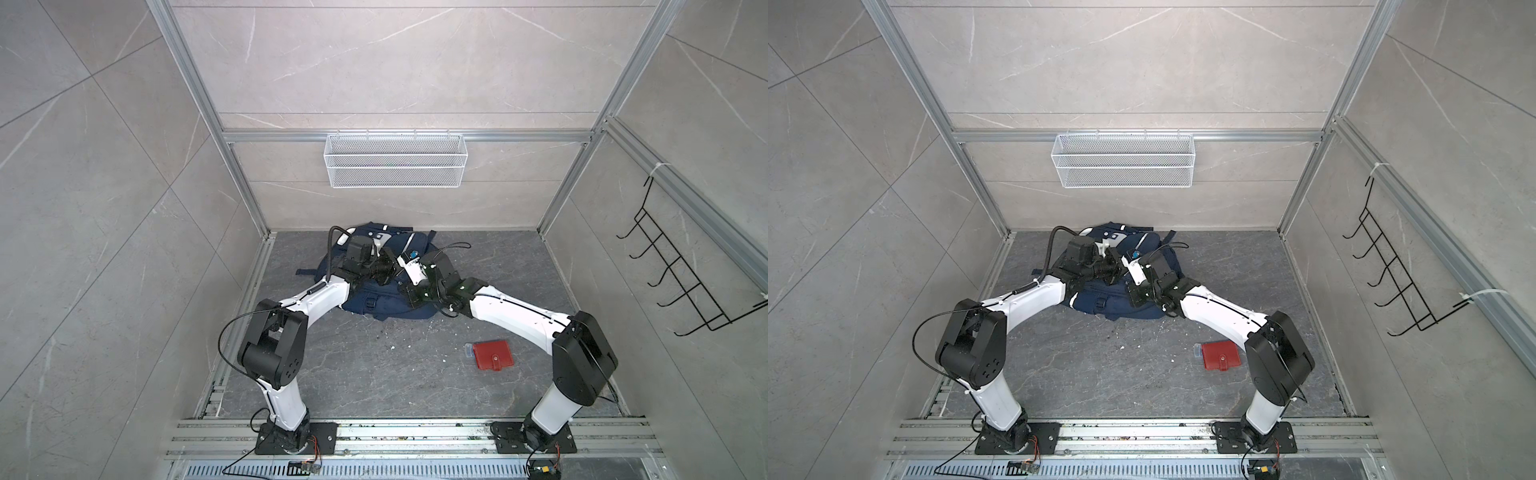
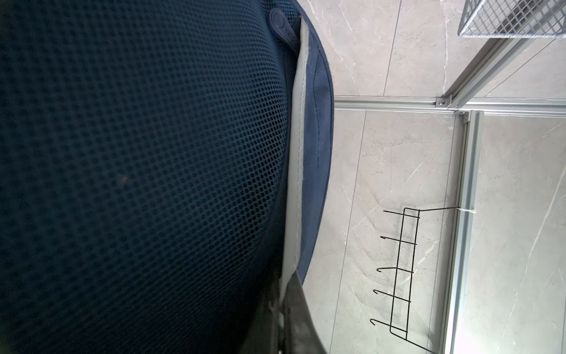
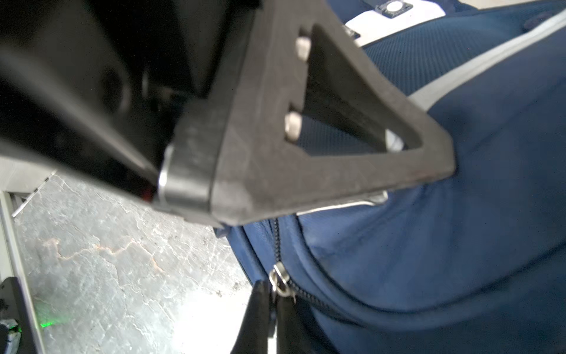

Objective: Pack books, pencil case, and school supplies into a backpack
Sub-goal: Unzip the student bag at the top-center of the table.

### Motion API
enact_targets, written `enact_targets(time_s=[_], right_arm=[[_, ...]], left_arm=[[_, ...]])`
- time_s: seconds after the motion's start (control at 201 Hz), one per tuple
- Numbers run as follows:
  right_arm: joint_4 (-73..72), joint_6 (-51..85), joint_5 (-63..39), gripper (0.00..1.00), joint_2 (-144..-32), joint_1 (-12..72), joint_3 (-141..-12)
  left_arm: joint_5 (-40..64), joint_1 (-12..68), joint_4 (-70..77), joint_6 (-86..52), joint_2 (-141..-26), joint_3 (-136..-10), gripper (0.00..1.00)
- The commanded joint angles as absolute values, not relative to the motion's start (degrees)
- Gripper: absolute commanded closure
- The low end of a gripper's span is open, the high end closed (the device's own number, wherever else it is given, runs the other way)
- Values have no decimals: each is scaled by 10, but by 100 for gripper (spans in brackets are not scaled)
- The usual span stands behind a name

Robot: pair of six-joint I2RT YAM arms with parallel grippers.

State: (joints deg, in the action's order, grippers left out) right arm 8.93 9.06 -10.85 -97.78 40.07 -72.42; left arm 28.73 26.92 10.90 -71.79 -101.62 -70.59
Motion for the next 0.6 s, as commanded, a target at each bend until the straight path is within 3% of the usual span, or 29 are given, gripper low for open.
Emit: enact_targets(time_s=[0.0,0.269,0.593], right_arm=[[44,107,-239,100,-985,440,-731],[72,115,-241,99,-984,441,-768],[164,128,-88,100,-989,423,-771]], left_arm=[[270,283,257,-740,-999,-719,100],[257,285,212,-749,-1002,-728,100],[249,288,177,-735,-976,-757,100]])
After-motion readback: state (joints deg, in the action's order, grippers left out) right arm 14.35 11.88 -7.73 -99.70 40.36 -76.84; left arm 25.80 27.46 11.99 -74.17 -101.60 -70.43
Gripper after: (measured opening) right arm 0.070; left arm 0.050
